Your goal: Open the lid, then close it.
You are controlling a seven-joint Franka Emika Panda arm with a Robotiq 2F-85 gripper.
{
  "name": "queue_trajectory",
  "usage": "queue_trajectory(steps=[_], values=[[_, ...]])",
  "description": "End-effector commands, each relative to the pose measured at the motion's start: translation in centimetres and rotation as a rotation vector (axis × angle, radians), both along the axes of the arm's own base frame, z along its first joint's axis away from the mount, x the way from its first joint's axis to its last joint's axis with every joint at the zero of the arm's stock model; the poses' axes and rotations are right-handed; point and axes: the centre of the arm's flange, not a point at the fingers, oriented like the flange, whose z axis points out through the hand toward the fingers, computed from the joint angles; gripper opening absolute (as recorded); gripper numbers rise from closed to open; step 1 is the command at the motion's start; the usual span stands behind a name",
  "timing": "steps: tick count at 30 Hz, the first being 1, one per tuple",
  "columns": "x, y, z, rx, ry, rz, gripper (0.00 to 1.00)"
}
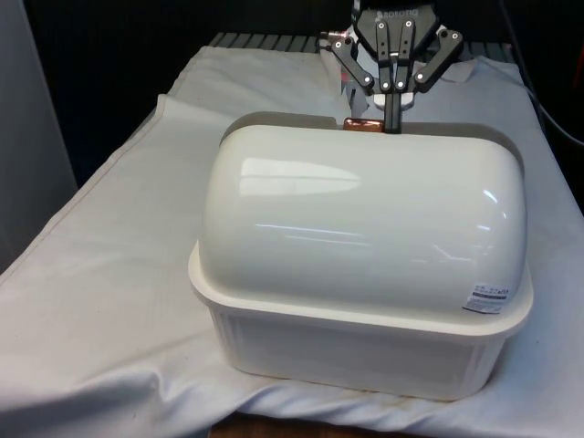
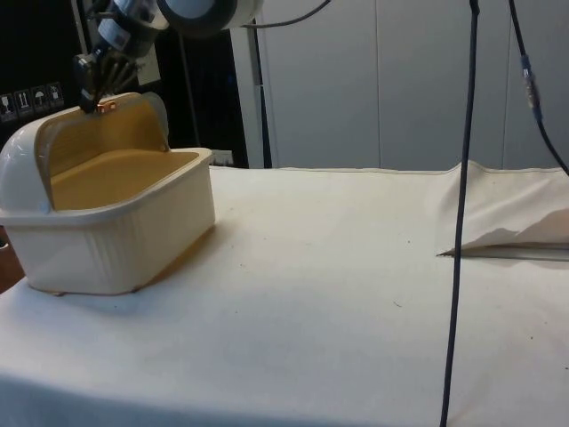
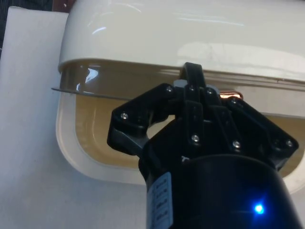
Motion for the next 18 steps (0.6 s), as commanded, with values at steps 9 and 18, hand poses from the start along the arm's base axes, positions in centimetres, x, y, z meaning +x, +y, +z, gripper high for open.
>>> queue_trajectory(steps=[9, 18], values=[[-1.8, 0.3, 0.5, 0.001, 0.020, 0.001, 0.00], [-4.6, 0.8, 1.4, 0.002, 0.026, 0.008, 0.00]])
